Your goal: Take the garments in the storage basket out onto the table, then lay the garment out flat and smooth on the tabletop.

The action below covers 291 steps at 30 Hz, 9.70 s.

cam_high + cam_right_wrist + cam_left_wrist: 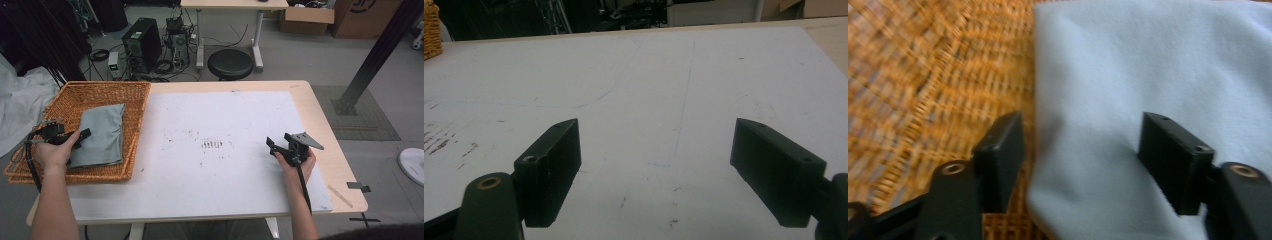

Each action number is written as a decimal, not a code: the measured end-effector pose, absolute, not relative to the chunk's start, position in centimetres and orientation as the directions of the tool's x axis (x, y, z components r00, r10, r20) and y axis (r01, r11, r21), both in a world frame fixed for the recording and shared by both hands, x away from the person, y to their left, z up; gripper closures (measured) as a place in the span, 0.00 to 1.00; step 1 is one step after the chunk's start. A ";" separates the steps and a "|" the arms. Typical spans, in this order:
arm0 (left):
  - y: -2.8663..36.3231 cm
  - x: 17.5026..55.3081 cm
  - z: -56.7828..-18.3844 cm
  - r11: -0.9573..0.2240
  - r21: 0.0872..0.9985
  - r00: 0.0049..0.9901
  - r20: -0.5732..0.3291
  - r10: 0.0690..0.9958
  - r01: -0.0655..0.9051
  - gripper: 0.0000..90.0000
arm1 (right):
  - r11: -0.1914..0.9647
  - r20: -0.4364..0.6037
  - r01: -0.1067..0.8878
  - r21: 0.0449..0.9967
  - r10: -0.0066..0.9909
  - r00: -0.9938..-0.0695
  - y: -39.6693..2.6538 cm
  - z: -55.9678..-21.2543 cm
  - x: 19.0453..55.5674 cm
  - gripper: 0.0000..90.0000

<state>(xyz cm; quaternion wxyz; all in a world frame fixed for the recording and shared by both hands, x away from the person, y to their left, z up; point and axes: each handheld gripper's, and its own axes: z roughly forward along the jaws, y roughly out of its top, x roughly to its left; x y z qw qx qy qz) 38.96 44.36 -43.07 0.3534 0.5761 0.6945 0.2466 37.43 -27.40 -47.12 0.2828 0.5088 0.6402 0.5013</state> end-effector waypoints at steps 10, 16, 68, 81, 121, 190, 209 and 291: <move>44.0 39.5 -43.5 0.221 0.731 -0.090 -0.215 0.973 0.645 0.56 | -0.015 0.146 0.371 0.929 0.933 -0.328 -27.4 -47.1 37.5 0.24; 44.1 39.6 -43.5 0.266 0.711 -0.126 -0.245 0.961 0.651 0.54 | -0.018 0.150 0.371 0.928 0.932 -0.329 -27.4 -47.1 37.5 0.24; 36.8 38.6 -34.7 0.181 0.877 -0.016 -0.194 0.981 0.444 0.92 | 0.008 0.131 0.357 0.934 0.923 -0.363 -27.3 -47.1 37.4 0.28; 31.7 39.2 -30.6 0.148 0.923 0.034 -0.171 0.985 0.356 0.92 | 0.000 0.139 0.355 0.935 0.920 -0.366 -27.4 -47.1 37.3 0.28; 4.3 39.3 -31.2 0.172 0.837 0.531 -0.473 0.703 0.519 0.93 | -0.019 0.155 0.347 0.938 0.916 -0.369 -27.6 -47.2 37.3 0.28; 14.6 33.3 -46.7 -0.091 0.991 0.329 0.055 0.943 0.095 0.11 | -0.016 0.150 0.358 0.934 0.924 -0.352 -27.5 -47.1 37.4 0.28; 14.5 33.1 -46.7 -0.100 0.993 0.314 0.074 0.947 0.067 0.10 | -0.014 0.150 0.361 0.933 0.924 -0.352 -27.4 -47.1 37.4 0.27; 3.4 37.6 -44.9 -0.345 0.893 0.386 0.221 0.896 0.289 0.91 | -0.023 0.166 0.349 0.937 0.908 -0.385 -27.3 -47.1 37.3 0.34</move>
